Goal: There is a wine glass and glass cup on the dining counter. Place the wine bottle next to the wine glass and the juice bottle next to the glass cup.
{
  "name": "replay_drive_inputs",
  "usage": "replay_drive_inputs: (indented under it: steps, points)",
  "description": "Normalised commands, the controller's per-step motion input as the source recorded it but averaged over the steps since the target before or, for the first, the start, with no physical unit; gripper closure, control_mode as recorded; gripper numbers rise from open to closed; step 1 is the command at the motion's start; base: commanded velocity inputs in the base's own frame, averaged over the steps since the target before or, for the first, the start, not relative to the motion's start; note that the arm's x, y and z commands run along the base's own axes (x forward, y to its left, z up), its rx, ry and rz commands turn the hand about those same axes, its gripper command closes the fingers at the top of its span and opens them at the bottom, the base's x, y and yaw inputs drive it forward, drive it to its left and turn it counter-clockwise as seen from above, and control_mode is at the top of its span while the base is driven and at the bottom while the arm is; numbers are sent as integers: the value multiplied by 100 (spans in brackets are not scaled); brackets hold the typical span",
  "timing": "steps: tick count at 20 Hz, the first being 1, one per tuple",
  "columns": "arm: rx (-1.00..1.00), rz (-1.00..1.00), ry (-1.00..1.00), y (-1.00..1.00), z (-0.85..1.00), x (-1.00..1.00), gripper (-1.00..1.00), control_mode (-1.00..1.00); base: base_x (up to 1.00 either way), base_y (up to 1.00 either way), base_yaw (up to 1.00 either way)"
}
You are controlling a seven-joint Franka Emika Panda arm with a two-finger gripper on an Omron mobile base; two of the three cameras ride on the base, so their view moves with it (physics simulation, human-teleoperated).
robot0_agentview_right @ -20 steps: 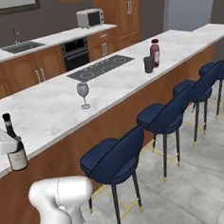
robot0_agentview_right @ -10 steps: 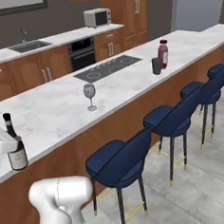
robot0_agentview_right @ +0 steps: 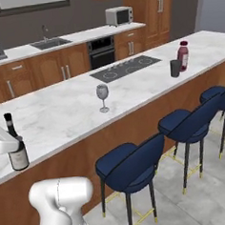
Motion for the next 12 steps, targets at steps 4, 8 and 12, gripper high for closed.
replay_drive_inputs:
  steps: [4,8,12]
  points:
    - [0,0,0,0,0,0,100,100,20,-6,8]
    - [0,0,0,0,0,0,100,100,48,-2,5]
    - [0,0,0,0,0,0,100,100,70,0,1]
